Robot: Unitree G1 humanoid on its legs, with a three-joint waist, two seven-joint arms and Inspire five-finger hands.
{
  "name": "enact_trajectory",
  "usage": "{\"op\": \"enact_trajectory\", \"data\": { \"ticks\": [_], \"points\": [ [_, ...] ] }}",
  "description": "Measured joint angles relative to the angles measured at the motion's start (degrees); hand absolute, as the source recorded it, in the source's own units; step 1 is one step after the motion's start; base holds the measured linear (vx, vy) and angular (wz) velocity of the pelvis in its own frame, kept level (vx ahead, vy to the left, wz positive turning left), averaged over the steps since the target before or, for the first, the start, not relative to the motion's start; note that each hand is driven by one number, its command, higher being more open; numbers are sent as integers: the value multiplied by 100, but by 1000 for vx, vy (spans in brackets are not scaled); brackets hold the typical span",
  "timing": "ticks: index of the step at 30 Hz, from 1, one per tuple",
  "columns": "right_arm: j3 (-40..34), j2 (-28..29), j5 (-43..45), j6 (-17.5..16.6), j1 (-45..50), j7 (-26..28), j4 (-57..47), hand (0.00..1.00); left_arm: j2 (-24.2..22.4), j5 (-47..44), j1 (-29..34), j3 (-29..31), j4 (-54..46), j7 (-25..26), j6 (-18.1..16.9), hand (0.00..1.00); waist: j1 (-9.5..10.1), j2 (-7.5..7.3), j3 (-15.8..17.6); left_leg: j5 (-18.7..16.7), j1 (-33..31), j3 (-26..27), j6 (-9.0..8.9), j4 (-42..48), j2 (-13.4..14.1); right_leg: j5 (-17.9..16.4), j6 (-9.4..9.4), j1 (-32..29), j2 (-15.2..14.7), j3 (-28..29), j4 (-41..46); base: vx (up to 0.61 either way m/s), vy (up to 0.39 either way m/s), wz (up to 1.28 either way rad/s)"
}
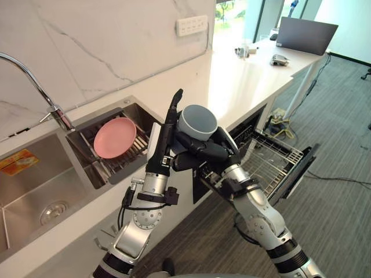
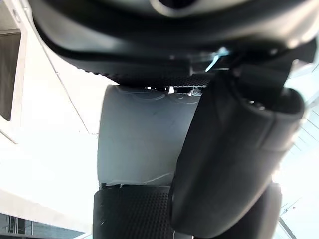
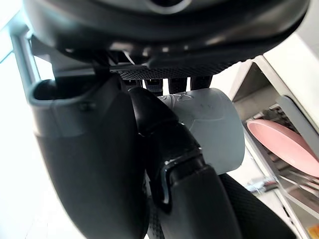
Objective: Walk over to the sink, pick up the cup, carry it to the dishwasher, place the cup inside the dishwasher, then close the dishwasher door
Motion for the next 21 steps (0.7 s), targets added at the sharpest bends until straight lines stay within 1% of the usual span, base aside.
{"op": "enact_trajectory", "data": {
  "ticks": [1,2,3,4,5,9,13,15,17,21],
  "points": [
    [-145,60,-227,-44,-2,-258,7,0,-1,-57,65,-154,1,-31,-3,100,1,0,0,1,6,7,1,0,-1,2,0,0,-1,10,2,-6,-16,-4],
    [-261,105,-317,-72,-7,-390,27,0,-1,-65,97,-232,1,-53,-9,100,3,0,0,1,6,7,1,0,-1,3,0,0,-1,10,3,0,0,0],
    [-562,152,-377,-91,-41,-629,114,0,-8,-62,157,-415,1,-102,-71,100,10,0,0,2,11,9,2,0,-4,7,0,2,-3,13,6,0,0,0],
    [-724,153,-377,-95,-64,-736,172,0,-3,-57,194,-525,1,-135,-104,100,9,0,0,2,17,12,2,0,-7,10,0,5,-6,16,7,-19,-9,-4],
    [-1143,149,-373,-130,-95,-964,356,0,-24,-59,240,-700,1,-187,-168,100,6,0,0,2,36,28,2,0,-7,12,-1,13,-6,32,7,-26,-13,-5],
    [-1823,53,-382,-208,-93,-1455,619,0,-89,-60,242,-674,-4,-197,-350,100,-54,5,-2,-5,84,99,-6,0,15,19,-14,13,28,107,-1,-21,-19,-11],
    [-2117,24,-574,-468,-92,-1728,642,0,-228,-67,242,-613,-11,-212,-470,100,-73,19,-11,-15,112,158,-20,0,42,26,-26,12,58,163,-22,-8,-18,-8],
    [-2224,11,-671,-570,-92,-1834,642,0,-239,-192,243,-612,-17,-324,-537,100,-69,28,-16,-15,109,157,-20,0,42,26,-26,12,57,161,-26,0,0,0],
    [-2390,6,-830,-608,-92,-1951,644,0,-242,-572,250,-607,-19,-551,-613,100,-63,32,-19,-15,103,152,-20,0,40,27,-25,11,52,153,-29,0,0,0],
    [-2991,-4,-1086,-751,-23,-2168,671,0,-401,-2184,496,-646,-27,-1314,-625,100,-68,31,-18,-22,83,138,-11,-1,35,27,-18,5,30,135,-35,0,0,0]
  ]
}}
